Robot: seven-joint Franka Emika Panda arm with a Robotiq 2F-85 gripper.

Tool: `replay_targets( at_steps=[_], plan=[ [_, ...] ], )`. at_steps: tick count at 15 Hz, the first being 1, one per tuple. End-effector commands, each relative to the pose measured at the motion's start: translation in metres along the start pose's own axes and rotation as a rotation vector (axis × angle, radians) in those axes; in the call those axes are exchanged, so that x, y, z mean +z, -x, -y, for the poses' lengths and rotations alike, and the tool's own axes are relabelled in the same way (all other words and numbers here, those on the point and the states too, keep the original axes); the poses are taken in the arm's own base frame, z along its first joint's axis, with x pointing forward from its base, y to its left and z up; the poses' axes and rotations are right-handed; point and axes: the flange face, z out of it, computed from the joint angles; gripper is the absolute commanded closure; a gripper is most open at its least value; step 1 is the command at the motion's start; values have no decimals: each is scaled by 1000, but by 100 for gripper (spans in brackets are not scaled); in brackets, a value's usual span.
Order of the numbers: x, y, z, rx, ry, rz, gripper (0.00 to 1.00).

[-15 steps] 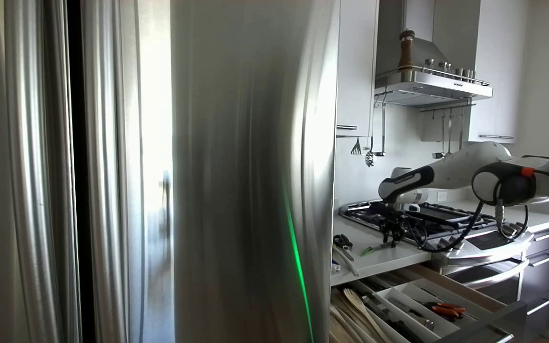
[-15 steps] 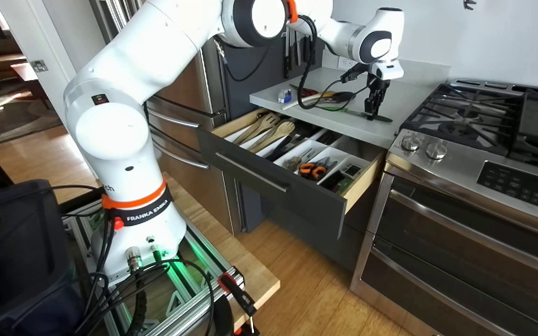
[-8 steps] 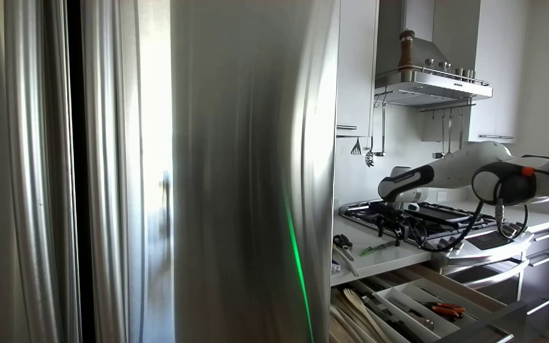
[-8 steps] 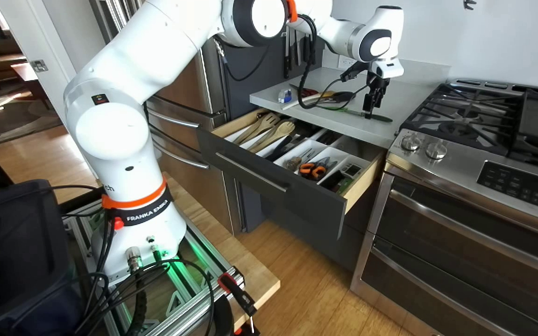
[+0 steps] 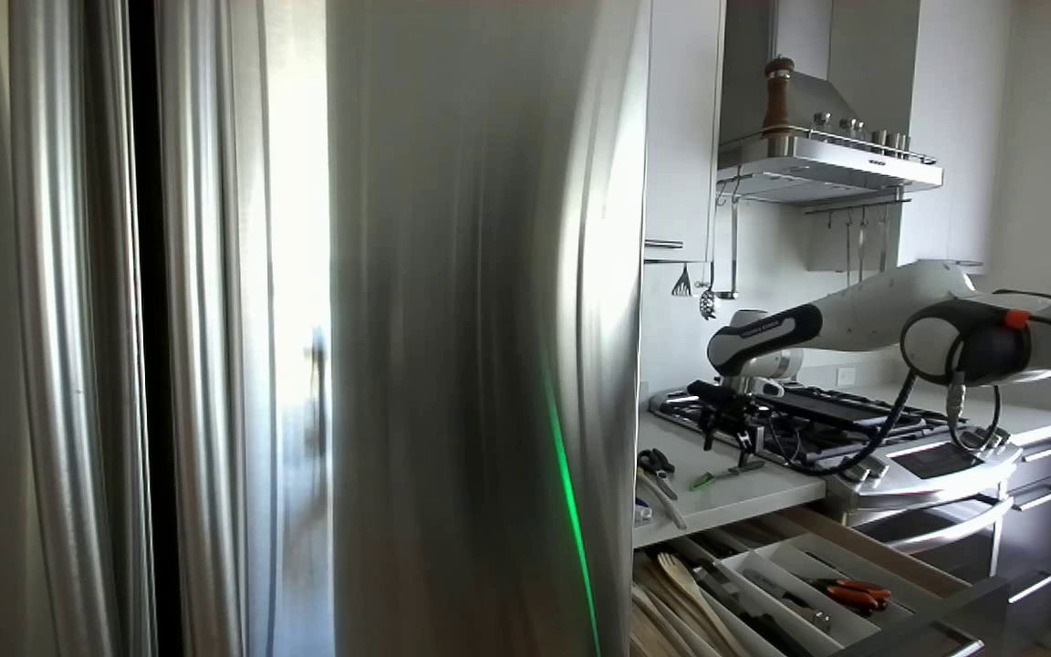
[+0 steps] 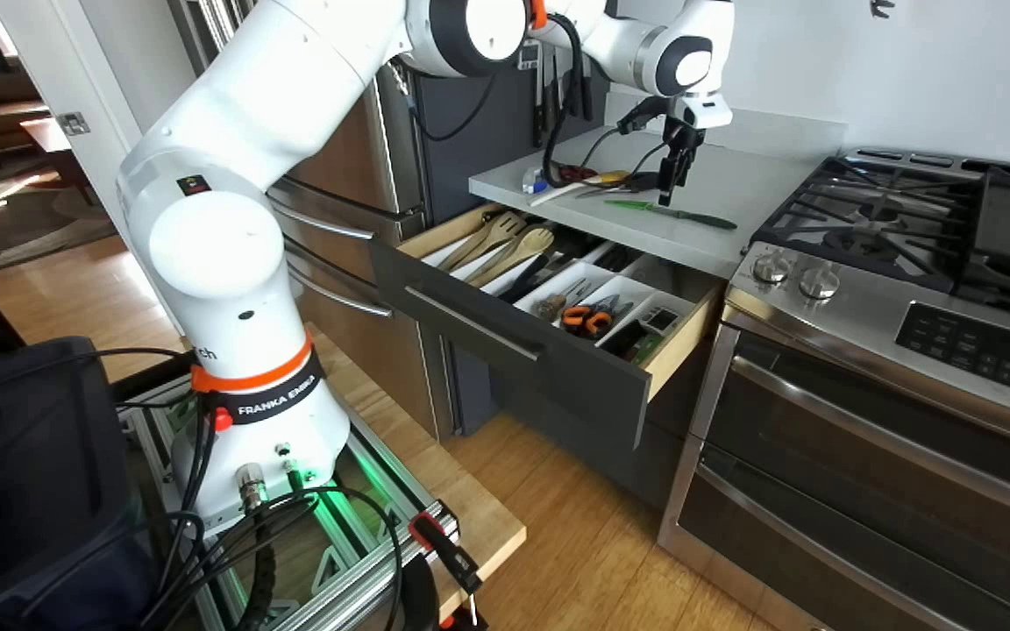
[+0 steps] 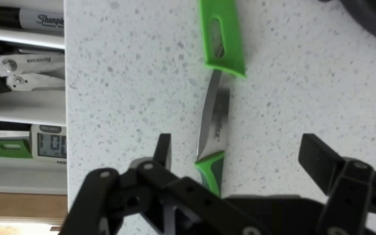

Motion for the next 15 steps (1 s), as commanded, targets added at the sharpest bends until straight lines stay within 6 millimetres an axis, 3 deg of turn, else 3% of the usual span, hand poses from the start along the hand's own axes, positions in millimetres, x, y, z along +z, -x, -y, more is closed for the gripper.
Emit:
replay_targets(
  at_steps=[1,8,15],
  plan=[
    [0,26,4,32,28,21,0],
    [11,59,7,95,57,19,0],
    [16,54,0,63,50,3,0]
  ],
)
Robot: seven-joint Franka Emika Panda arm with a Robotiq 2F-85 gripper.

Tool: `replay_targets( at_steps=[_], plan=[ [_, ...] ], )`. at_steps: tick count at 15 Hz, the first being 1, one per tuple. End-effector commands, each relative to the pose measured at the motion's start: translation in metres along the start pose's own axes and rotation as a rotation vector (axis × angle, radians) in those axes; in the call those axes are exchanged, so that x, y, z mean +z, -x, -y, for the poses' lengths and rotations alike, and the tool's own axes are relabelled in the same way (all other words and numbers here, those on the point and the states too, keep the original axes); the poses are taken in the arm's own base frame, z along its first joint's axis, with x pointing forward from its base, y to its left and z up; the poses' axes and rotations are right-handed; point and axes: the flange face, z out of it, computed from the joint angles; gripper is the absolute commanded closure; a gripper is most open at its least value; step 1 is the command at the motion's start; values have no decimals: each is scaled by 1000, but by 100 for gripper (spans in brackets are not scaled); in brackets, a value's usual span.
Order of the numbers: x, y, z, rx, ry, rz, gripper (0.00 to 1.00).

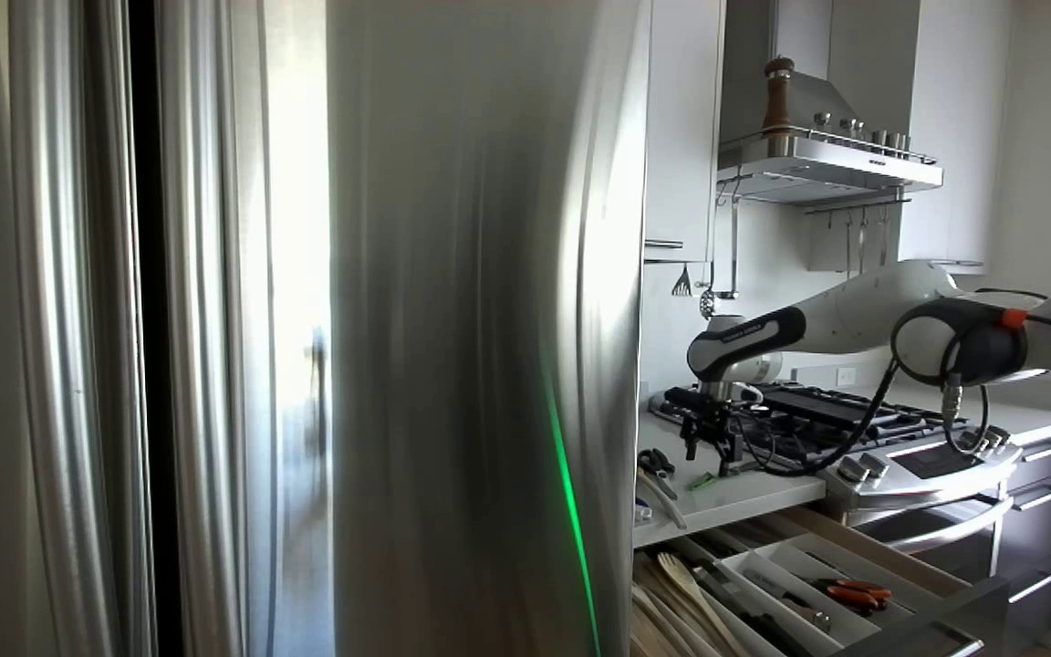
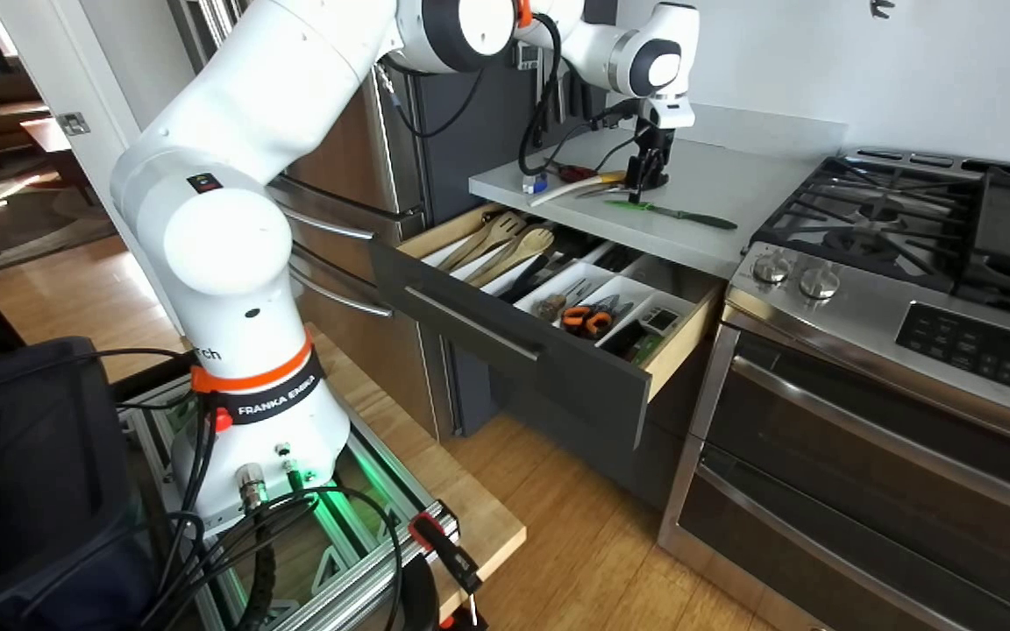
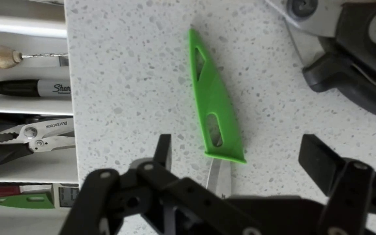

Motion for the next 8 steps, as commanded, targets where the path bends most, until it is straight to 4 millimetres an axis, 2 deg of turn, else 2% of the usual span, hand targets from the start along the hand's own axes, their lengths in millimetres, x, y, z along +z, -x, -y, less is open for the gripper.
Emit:
replay_targets(
  at_steps=[1,4,5,7,8],
  plan=[
    [4,-4,-10,-17,9,-4,0],
    [7,-3,-12,-25,12,-1,2],
    [8,-3,-13,-28,13,-1,7],
    [9,-3,-14,-29,14,-3,29],
    [10,-4,-14,-30,13,-3,37]
  ],
)
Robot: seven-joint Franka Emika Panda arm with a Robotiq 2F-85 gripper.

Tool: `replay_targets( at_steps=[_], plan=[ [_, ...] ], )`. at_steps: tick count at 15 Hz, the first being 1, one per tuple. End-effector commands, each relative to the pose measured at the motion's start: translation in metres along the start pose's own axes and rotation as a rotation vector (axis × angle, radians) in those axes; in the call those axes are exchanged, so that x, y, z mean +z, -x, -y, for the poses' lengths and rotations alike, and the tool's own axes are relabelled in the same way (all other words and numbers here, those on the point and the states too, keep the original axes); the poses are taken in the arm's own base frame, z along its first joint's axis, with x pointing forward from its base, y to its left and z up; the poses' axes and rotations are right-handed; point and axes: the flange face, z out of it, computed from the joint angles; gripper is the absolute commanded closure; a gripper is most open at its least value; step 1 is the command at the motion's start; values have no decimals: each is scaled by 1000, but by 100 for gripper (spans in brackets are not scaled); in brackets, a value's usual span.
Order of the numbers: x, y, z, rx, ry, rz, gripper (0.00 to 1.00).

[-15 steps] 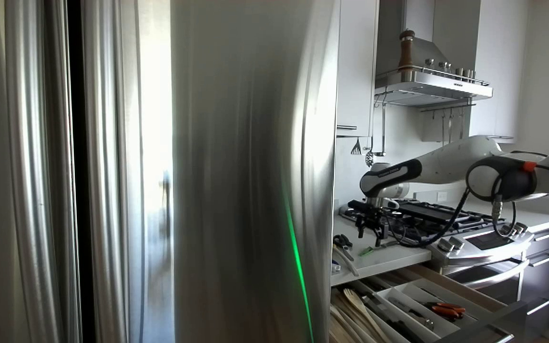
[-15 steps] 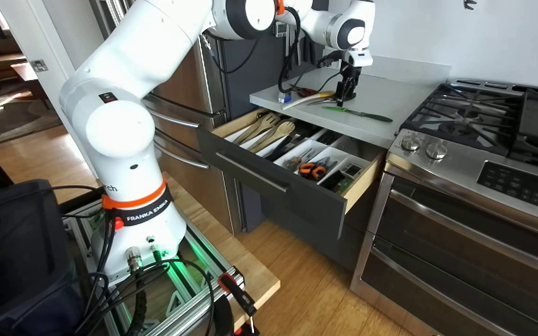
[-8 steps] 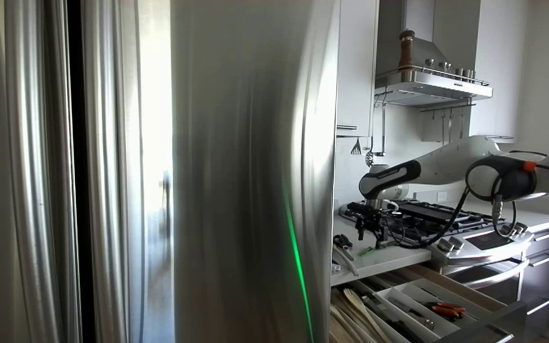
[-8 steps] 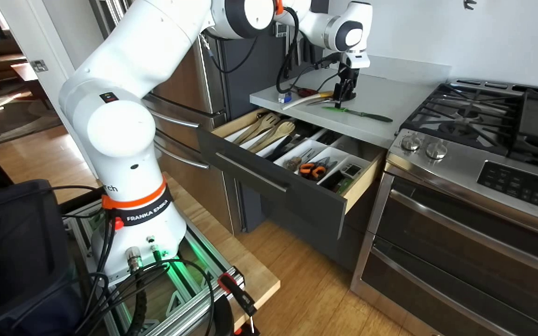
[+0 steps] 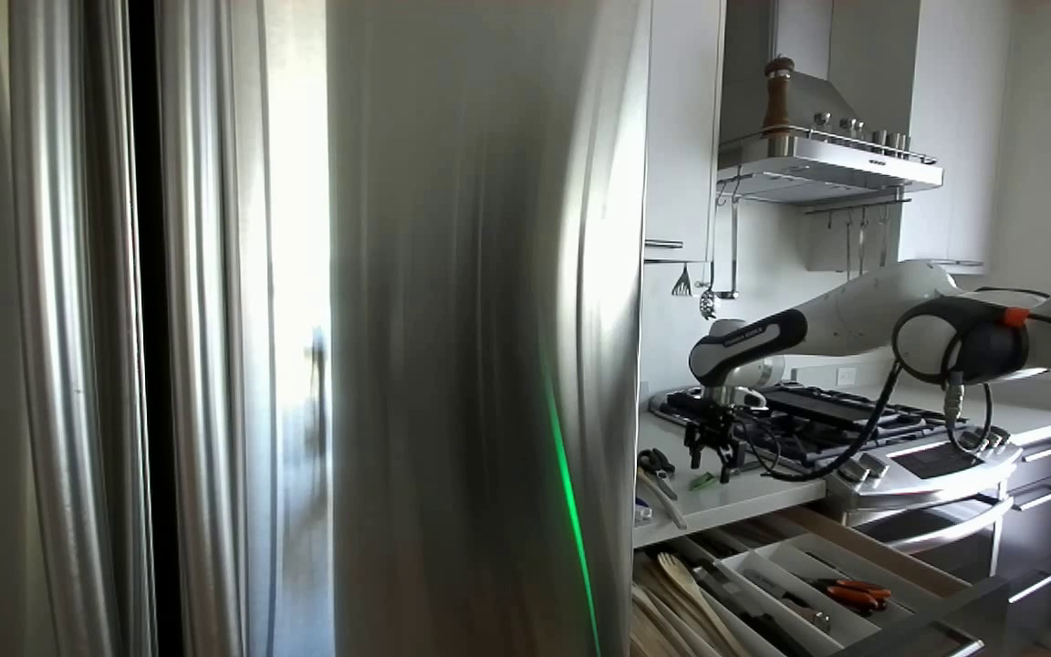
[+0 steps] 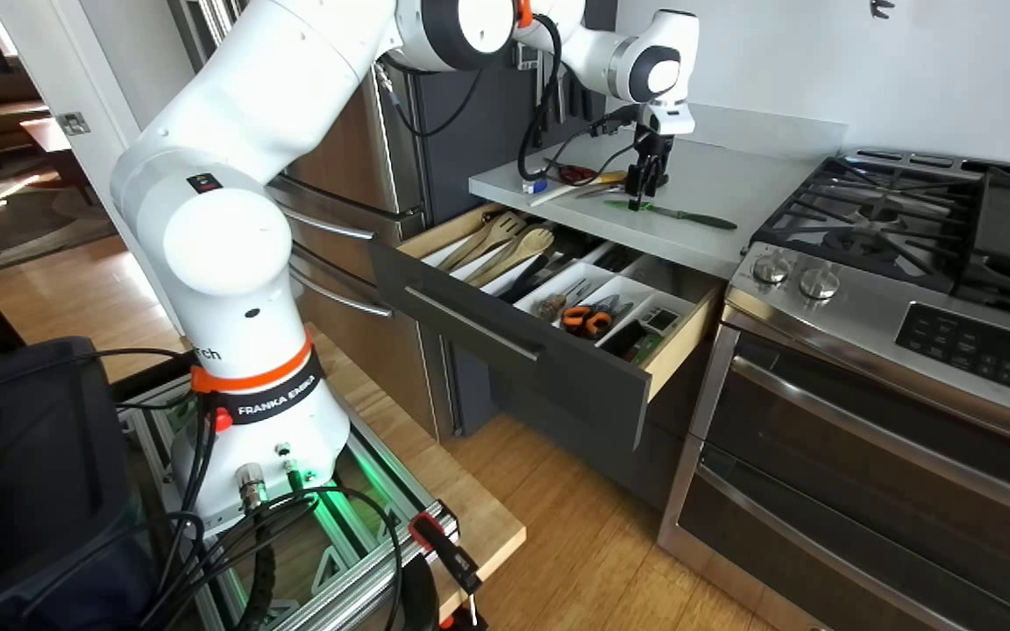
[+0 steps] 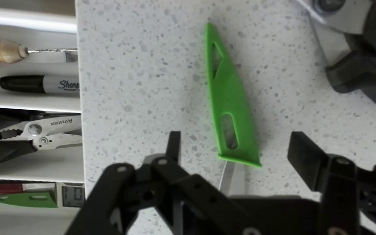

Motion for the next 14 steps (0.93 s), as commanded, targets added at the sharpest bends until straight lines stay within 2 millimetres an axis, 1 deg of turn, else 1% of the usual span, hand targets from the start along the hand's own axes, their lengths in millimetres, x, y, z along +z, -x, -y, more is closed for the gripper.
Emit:
replay_targets(
  at_steps=[1,3,6,7,14],
  plan=[
    [0,-1,-8,-14,-5,-7,47],
    [1,-1,-8,-17,-9,-6,61],
    [1,-1,-9,-22,-11,-7,85],
    [0,-1,-10,-23,-12,-8,92],
    [-1,-11,-10,-23,-18,-12,92]
  ],
)
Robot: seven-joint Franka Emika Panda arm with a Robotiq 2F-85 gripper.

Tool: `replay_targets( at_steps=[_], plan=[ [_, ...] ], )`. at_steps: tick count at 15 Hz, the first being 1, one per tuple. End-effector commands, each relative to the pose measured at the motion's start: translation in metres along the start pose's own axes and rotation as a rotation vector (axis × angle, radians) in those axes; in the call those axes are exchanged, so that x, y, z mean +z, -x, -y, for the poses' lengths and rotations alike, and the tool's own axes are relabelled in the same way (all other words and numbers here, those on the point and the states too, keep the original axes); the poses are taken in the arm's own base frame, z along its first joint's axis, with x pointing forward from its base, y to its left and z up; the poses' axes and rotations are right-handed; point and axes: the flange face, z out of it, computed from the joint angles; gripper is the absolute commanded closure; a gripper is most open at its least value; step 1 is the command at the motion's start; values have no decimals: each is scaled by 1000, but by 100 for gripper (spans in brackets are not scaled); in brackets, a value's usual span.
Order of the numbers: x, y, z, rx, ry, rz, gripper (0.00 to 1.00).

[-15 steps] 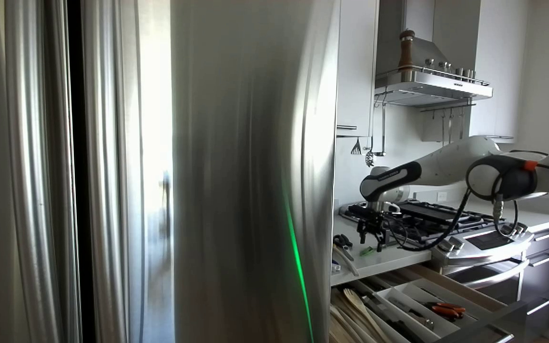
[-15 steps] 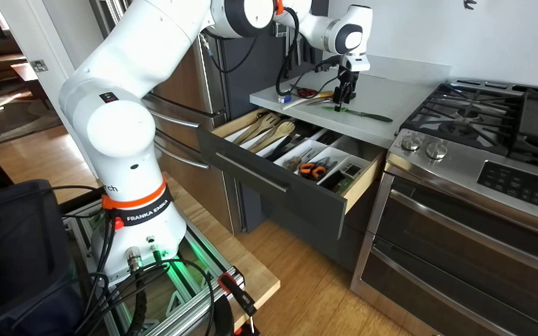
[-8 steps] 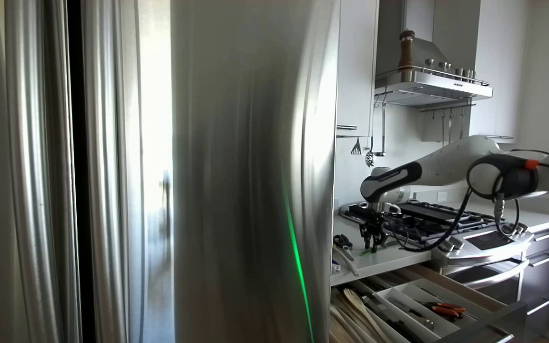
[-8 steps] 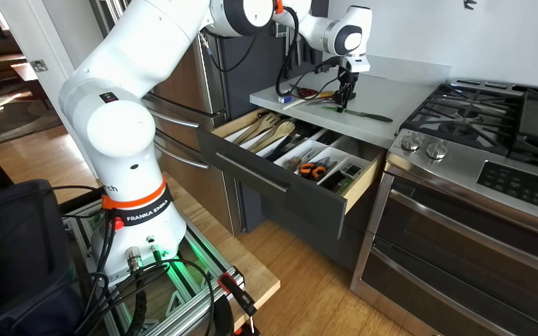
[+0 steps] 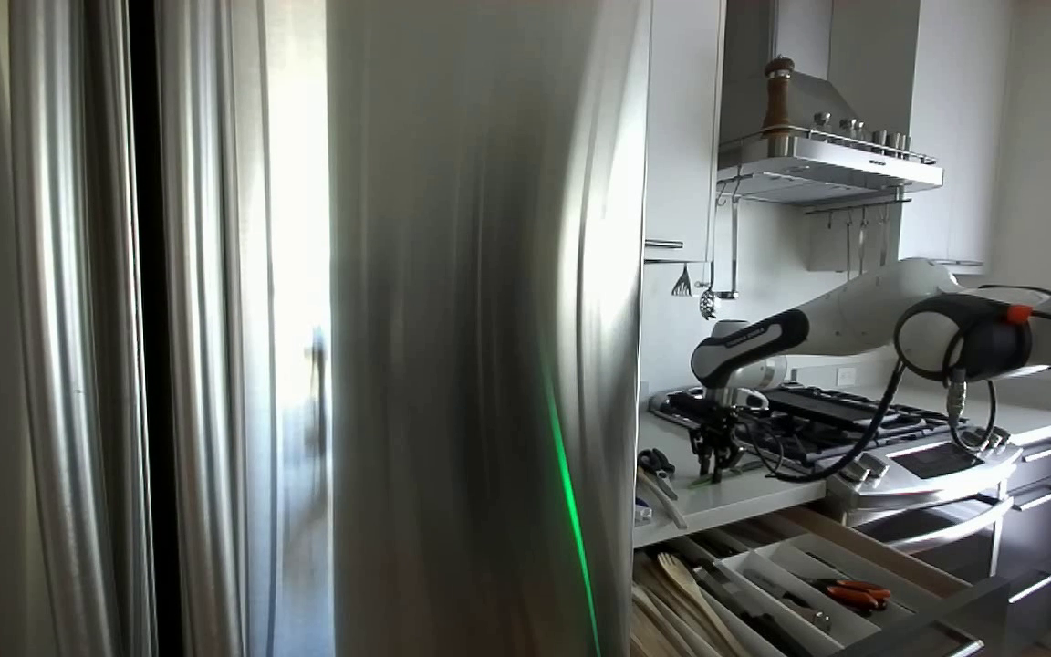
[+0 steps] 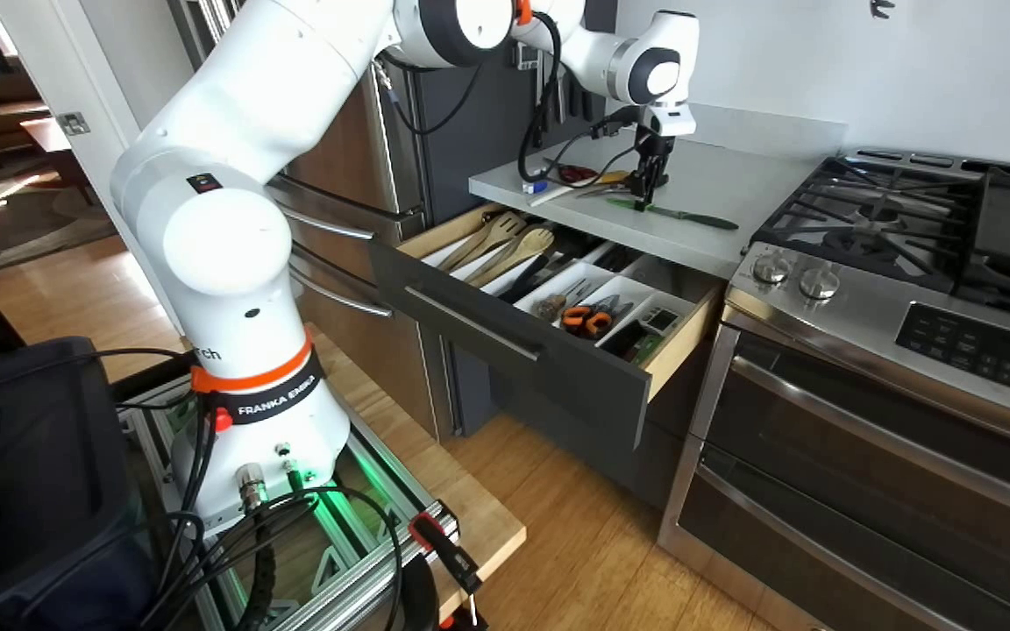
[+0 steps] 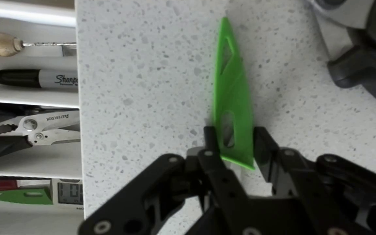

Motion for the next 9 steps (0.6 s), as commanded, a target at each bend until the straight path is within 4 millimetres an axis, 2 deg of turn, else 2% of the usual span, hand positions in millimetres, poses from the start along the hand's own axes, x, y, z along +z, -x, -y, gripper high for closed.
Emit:
replay_targets(
  at_steps=[1,9],
  plan=[
    [-2,-10,-8,-11,-5,-6,92],
    [-4,-30,-12,-34,-3,-15,92]
  ],
)
